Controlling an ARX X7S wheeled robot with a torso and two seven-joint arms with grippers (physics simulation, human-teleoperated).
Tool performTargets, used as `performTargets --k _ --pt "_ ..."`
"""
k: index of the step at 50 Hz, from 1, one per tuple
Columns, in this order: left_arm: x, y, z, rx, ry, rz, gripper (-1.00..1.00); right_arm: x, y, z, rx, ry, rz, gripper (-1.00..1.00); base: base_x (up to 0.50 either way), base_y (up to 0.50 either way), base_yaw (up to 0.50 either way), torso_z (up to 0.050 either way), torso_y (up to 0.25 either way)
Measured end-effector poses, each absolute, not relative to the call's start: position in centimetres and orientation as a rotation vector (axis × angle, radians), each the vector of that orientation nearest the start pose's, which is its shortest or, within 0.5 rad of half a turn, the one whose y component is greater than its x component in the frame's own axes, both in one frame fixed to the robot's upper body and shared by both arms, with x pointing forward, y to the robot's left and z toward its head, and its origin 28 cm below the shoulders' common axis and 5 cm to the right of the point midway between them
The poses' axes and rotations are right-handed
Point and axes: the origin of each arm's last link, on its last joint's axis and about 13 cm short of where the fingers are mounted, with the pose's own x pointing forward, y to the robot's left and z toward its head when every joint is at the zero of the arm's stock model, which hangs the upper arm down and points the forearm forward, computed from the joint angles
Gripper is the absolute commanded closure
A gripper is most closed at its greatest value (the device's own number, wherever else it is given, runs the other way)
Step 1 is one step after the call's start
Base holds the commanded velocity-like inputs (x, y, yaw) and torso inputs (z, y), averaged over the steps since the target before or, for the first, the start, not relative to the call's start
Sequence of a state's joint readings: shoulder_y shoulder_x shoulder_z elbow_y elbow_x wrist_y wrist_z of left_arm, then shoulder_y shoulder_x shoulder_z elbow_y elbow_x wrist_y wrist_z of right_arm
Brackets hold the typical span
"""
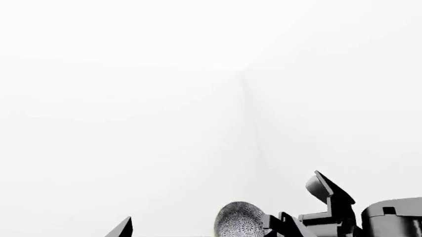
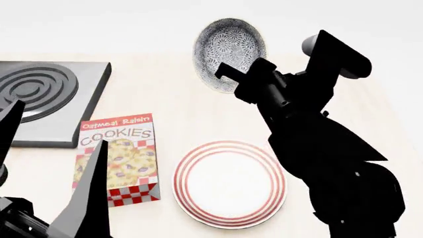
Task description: Pick the akita bowl from table center and place it on the plate.
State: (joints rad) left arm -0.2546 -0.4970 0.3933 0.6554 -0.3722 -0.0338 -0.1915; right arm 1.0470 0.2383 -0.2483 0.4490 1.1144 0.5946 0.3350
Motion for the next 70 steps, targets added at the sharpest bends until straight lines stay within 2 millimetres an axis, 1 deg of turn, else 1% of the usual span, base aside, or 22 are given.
performTargets --k 7,10,17,30,37,43,51,60,70 --pt "19.8 19.6 16.9 -0.002 -0.635 -0.429 -1.00 39.1 -8.7 21.2 0.632 0.229 0.191 1.00 0.00 0.00 0.00 0.000 0.000" --pt "19.6 19.6 16.8 -0.012 -0.633 -0.426 -1.00 39.7 -8.3 21.4 0.678 0.254 0.182 1.00 0.00 0.00 0.00 0.005 0.000" --pt "19.3 19.6 16.5 -0.029 -0.632 -0.416 -1.00 40.7 -7.0 22.0 0.824 0.284 0.104 1.00 0.00 0.00 0.00 0.000 0.000" --pt "19.0 19.7 16.2 -0.050 -0.632 -0.401 -1.00 41.7 -3.9 23.1 1.063 0.339 -0.029 1.00 0.00 0.00 0.00 0.000 0.001" --pt "19.0 19.8 16.2 -0.056 -0.632 -0.395 -1.00 42.1 -2.7 23.4 1.186 0.361 -0.117 1.00 0.00 0.00 0.00 0.000 0.000" --pt "19.0 19.8 16.1 -0.061 -0.631 -0.389 -1.00 42.4 -2.4 23.2 1.285 0.384 -0.199 1.00 0.00 0.00 0.00 0.000 0.000" --pt "19.1 20.0 16.0 -0.065 -0.631 -0.380 -1.00 42.6 -2.5 22.1 1.346 0.425 -0.328 1.00 0.00 0.00 0.00 0.000 0.001" --pt "19.1 20.1 16.0 -0.068 -0.630 -0.375 -1.00 42.6 -2.5 21.1 1.359 0.483 -0.479 1.00 0.00 0.00 0.00 0.000 0.000" --pt "19.2 20.1 15.9 -0.069 -0.627 -0.374 -1.00 42.4 -2.5 20.3 1.348 0.531 -0.590 1.00 0.00 0.00 0.00 0.000 0.001"
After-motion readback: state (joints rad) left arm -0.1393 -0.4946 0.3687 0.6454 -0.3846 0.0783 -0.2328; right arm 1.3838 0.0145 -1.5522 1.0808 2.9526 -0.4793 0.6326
